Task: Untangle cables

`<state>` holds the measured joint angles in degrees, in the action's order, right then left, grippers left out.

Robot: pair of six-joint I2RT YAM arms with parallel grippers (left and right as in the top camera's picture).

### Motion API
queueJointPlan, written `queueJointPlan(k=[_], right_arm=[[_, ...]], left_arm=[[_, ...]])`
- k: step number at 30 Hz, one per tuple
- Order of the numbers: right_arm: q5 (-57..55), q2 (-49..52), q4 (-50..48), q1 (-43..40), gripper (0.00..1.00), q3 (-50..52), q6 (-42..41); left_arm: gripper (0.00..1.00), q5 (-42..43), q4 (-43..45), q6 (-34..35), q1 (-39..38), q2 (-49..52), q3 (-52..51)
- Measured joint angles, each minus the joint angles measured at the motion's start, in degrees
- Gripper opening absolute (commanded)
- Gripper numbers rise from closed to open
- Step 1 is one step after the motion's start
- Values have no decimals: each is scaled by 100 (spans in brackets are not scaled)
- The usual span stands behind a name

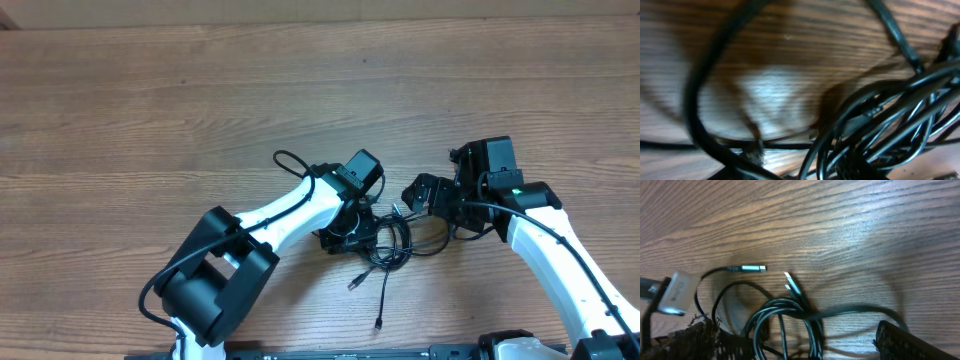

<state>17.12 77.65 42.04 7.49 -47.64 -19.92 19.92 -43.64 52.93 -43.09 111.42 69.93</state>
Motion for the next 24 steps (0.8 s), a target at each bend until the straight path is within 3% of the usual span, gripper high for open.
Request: queueJointPlan(k=[5,10,16,20,24], right_arm=[[2,0,4,0,100,0,-2],[2,0,2,0,100,0,-2],[4,0,2,0,100,0,0],[0,0,-42,0,100,0,-28],[457,0,-306,0,100,-9,-247]], left_arm=[[4,214,9,101,-155,212,46],[4,-352,-588,-37,315,70,59],[4,-691,-721,-1766,2214,-1867,39],[4,-516,-745,-2994,2472,-2824,42],[4,-468,-750,-3812,2472,-3176,39]])
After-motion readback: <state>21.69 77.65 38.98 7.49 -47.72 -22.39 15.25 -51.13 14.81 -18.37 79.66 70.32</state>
